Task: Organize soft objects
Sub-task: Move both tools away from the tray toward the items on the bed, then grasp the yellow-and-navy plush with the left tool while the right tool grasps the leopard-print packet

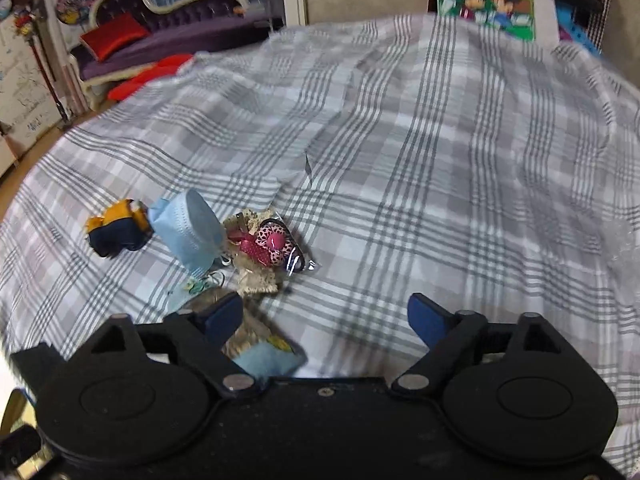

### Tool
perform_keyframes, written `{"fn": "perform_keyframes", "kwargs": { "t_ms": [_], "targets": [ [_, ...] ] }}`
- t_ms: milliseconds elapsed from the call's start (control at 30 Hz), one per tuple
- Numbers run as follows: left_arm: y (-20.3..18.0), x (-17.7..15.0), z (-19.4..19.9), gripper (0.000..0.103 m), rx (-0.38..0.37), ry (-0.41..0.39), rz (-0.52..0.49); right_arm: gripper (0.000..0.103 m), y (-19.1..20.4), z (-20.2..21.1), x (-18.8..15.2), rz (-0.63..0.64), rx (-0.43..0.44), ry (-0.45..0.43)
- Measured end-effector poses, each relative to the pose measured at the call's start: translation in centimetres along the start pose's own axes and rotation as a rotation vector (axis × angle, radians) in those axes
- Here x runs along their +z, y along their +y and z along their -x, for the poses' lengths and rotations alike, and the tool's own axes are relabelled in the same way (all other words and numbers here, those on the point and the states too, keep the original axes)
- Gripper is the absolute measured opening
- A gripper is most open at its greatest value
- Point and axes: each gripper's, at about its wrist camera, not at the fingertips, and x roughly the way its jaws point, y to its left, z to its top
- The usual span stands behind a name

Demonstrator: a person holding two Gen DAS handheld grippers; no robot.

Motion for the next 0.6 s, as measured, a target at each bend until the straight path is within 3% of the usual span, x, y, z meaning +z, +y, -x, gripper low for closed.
{"fn": "perform_keyframes", "kwargs": {
  "t_ms": [133,267,600],
  "targets": [
    [0.3,2.0,-1.6,0.089,0.013,0.004,-0.002,0.078,1.0,-4.3,1.8,-0.025,-0.029,0.093],
    [0.8,3.9,-3.6,0.089,0.006,0.022,0.009,0.078,2.0,-7.5,3.1,-0.037,-0.017,0.144],
    [2.1,8.5,-8.6,0.089,0.004,0.039,0.071,0.080,5.6,-11.8,3.4,0.052,0.018,0.129]
  ]
}}
